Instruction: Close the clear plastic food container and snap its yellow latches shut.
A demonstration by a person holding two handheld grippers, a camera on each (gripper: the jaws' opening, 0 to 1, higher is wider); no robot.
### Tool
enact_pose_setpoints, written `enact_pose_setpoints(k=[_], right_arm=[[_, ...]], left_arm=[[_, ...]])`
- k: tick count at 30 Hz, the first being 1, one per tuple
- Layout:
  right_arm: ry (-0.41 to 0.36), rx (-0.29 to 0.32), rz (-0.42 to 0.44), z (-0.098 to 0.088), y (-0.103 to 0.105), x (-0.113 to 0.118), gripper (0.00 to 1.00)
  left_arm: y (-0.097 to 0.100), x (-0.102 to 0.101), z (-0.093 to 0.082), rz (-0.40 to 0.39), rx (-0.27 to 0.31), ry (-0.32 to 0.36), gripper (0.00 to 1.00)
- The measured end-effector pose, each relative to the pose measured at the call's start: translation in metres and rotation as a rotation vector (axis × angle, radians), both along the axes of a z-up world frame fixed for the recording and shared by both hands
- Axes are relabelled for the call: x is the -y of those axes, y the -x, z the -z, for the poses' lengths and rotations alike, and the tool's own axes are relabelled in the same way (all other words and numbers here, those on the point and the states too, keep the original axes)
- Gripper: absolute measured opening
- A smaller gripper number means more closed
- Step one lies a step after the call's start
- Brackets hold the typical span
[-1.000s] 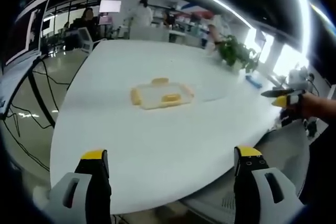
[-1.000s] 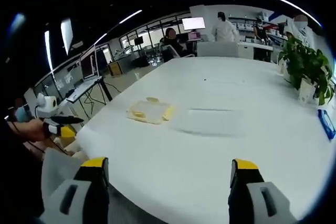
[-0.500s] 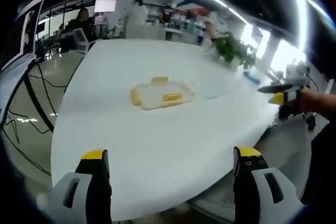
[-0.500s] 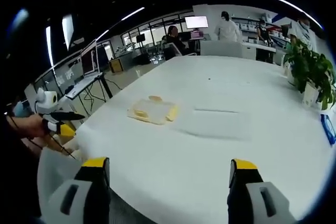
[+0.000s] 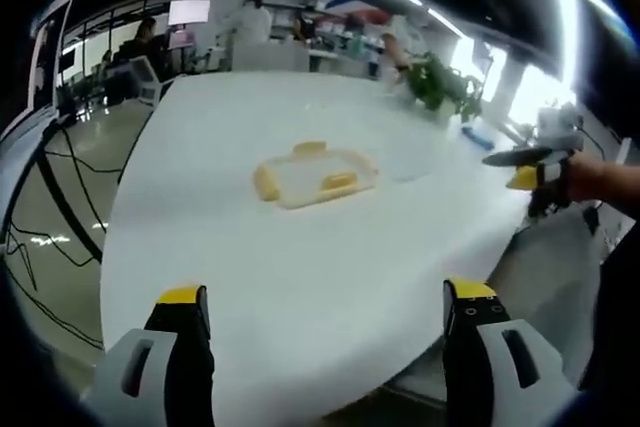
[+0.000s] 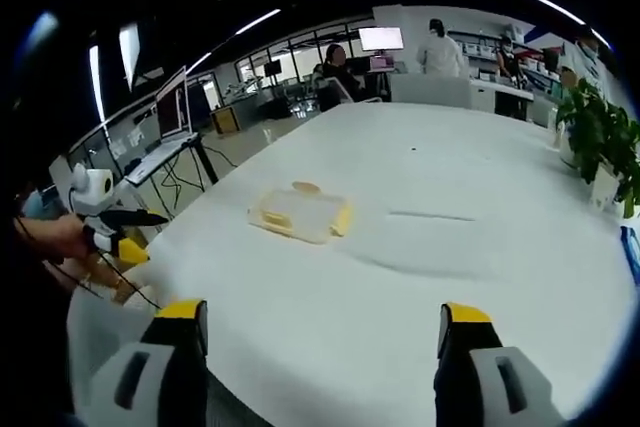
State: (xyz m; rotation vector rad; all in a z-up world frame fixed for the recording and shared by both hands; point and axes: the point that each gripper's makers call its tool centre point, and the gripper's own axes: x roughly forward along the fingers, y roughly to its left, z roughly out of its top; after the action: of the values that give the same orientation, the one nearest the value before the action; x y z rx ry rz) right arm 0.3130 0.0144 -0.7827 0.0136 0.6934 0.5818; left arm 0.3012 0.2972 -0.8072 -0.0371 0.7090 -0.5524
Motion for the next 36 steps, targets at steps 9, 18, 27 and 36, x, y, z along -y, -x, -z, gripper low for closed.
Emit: enact_pose_setpoints(k=[9,18,27,36], right_arm=[[0.004,-0.004,-0.021,0.005,-0.015,-0.023,0.92],[0.009,-0.012,-0.045,0.007,-0.025,-0.036,0.9],[0.074,0.004,-0.143,0.006,-0.034,-0.042,0.89],[0.15,0.018,-0.263,0.009,-0.047,-0.059,0.87]], left_arm=[[-0.006,-0.012,0.008,0.027,-0.004,-0.016,0.95],[-0.005,-0.017,0.016,0.029,-0.013,-0.013,0.94],[-0.015,-0.013,0.025,0.084,-0.007,-0.04,0.94],[-0.027,-0.008,0.029,0.144,0.003,-0.069,0.94]])
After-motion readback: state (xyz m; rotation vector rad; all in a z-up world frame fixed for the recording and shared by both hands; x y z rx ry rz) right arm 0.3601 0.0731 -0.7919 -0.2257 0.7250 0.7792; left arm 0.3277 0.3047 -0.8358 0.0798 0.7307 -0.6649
